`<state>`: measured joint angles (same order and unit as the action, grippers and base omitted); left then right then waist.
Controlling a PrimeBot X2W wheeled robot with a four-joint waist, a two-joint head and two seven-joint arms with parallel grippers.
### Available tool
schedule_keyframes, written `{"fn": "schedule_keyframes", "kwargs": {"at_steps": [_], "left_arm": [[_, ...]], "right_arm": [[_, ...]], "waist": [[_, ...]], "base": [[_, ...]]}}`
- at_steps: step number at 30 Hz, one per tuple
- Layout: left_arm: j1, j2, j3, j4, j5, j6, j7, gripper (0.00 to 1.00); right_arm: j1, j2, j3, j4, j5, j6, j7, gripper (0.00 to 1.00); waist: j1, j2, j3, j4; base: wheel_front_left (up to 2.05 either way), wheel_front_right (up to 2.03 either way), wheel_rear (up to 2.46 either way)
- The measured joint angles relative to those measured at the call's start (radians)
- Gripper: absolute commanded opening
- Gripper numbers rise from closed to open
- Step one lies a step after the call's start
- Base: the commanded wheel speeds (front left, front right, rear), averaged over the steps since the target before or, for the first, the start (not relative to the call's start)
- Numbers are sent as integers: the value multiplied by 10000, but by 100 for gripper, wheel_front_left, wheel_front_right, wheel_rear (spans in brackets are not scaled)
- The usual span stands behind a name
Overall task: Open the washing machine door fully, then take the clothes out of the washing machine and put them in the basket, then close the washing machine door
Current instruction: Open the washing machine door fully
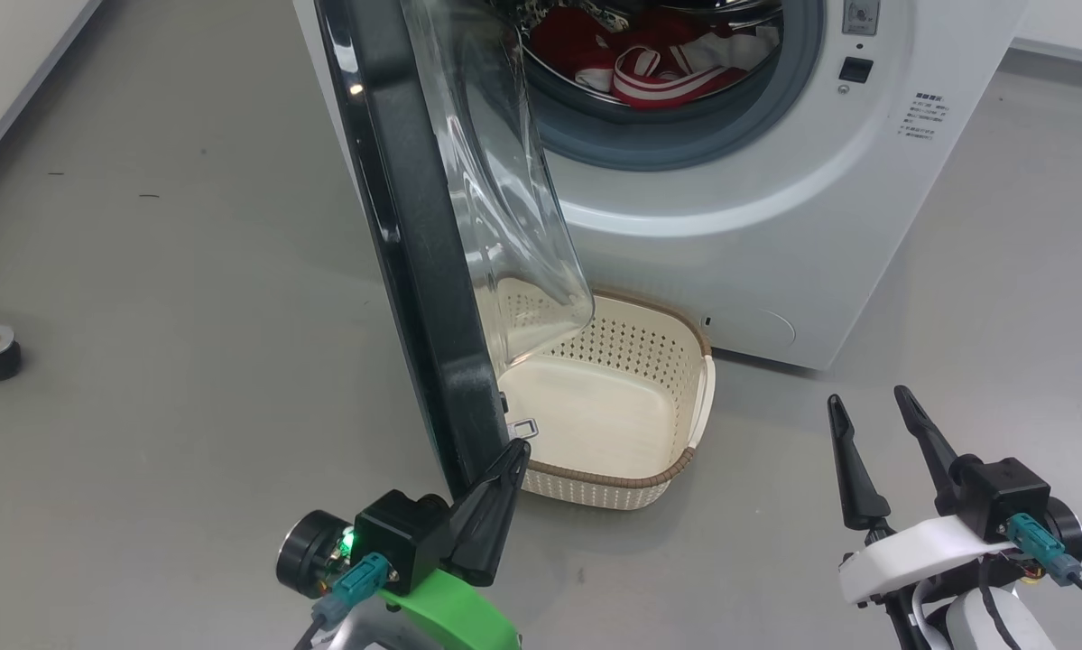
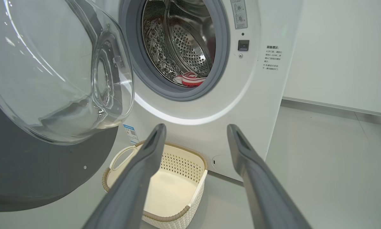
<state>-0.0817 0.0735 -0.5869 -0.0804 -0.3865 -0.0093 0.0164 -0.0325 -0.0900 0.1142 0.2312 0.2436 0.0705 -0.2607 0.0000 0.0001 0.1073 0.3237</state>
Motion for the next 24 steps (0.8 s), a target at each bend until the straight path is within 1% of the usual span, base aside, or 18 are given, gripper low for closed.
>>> {"fn": "schedule_keyframes", "kwargs": {"at_steps": [7,11,14,18,24], "left_arm": [[-148,-21,121,309,-6,71,-102,0],[-210,-44,234,426,-63,219,-190,0],[-211,-56,305,479,-100,234,-224,0],[-212,-121,359,581,-107,384,-314,0],[-211,-197,401,709,-109,483,-462,0]], "right_arm": [[-18,52,-82,46,-10,77,0,100],[-30,96,-132,75,-12,105,0,100],[-46,109,-153,79,-13,105,0,100],[-62,113,-190,98,-48,163,0,100],[-70,144,-297,127,-73,167,0,100]], "waist": [[0,0,67,-78],[0,0,89,-99],[0,0,100,-99],[0,0,114,-83],[0,0,111,-16]], "base": [[0,0,0],[0,0,0],[0,0,0],[0,0,0],[0,0,0]]}}
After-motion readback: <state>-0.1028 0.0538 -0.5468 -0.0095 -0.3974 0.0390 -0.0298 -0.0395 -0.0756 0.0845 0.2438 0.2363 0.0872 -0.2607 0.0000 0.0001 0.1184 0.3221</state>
